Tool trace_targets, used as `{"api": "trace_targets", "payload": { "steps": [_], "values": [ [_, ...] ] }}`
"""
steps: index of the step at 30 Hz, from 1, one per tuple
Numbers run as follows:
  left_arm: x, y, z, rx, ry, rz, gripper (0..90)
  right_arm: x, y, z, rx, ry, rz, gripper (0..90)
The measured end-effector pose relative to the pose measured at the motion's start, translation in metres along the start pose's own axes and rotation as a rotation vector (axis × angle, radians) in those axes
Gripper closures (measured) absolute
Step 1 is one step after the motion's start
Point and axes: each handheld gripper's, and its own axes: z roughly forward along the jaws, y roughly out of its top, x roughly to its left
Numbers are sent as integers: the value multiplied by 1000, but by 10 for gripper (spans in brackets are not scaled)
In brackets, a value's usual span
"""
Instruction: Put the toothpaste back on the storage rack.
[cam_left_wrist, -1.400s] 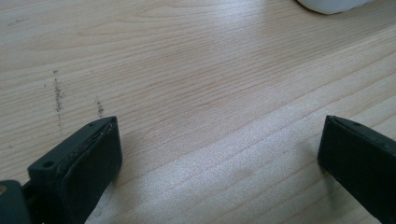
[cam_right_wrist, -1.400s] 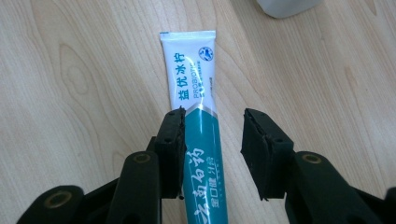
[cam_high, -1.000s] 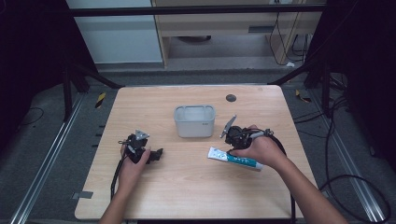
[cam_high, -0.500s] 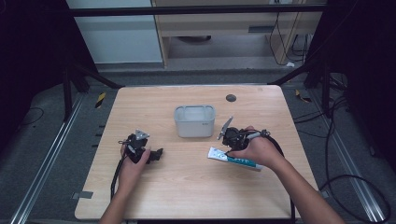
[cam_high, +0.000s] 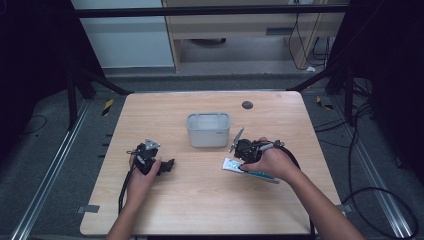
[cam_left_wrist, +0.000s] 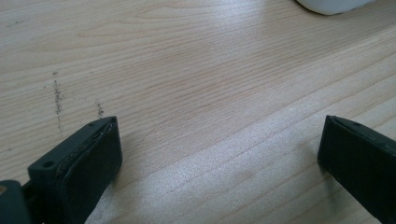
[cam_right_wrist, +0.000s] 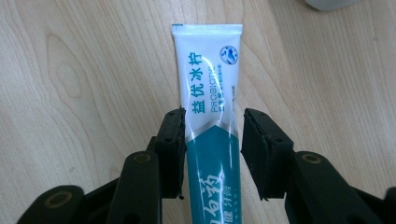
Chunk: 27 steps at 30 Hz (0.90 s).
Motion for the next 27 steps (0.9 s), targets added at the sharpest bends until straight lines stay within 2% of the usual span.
{"api": "trace_targets", "payload": {
  "steps": [27],
  "values": [
    [0, 0, 0, 0, -1, 0, 0, -5, -7, 16, 61, 26, 21, 560]
  ]
}}
